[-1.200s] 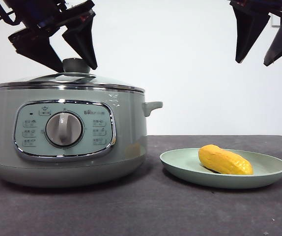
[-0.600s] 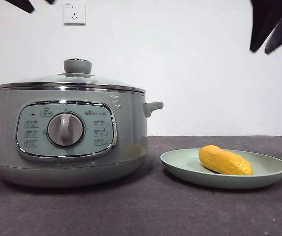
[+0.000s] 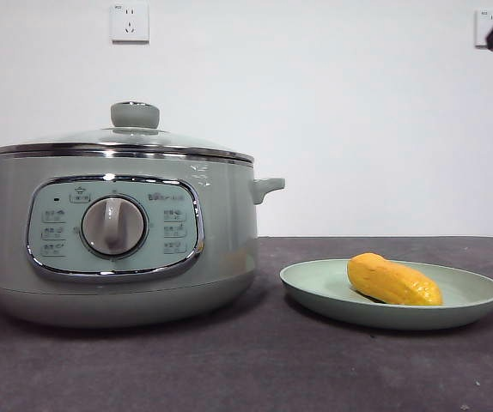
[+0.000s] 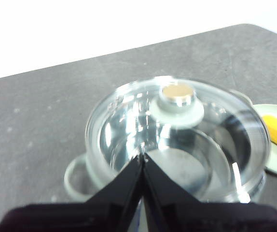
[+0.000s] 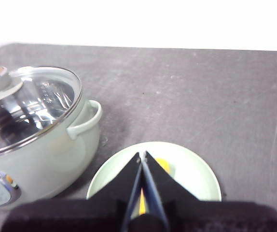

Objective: Take the corn out from the steamer,put the corn on the plate,close the lid

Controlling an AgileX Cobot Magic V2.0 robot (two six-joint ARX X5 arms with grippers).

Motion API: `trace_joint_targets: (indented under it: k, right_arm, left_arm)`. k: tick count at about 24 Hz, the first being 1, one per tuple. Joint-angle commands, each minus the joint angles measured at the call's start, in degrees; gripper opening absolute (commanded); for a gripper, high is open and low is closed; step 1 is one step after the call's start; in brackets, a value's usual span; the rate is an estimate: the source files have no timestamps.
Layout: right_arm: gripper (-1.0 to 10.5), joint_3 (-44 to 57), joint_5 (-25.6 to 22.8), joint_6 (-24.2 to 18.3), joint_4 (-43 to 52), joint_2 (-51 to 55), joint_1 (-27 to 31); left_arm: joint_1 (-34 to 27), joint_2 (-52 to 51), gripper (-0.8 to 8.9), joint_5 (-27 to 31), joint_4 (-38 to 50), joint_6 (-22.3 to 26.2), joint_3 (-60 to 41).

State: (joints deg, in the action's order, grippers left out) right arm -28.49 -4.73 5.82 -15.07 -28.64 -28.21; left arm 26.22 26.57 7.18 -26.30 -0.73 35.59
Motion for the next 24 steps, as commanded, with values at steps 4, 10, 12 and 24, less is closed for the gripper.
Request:
trace_joint_targets:
  k: [4, 10, 12, 24]
  right_arm:
    - [0.0, 0.50, -0.11, 1.81, -0.92, -0.17, 0.04]
    - [0.0, 0.50, -0.15, 1.81, -2.16, -0.22, 0.02]
    - [0.0, 0.50, -0.13, 1.81, -2.16, -0.22, 0.02]
    - [0.0, 0.50, -0.11, 1.84, -2.38, -0.22, 0.02]
  left_arm:
    - [0.09, -1.42, -0.03, 0.22, -3.78, -0.74, -0.76]
    - [0.09, -0.72, -0.03, 0.20, -6.43, -0.76, -0.74]
    - [0.09, -0.72, -0.03, 0.20, -6.40, -0.76, -0.74]
    - [-1.38, -4.87, -0.03, 0.68, -4.68, 1.55, -0.76]
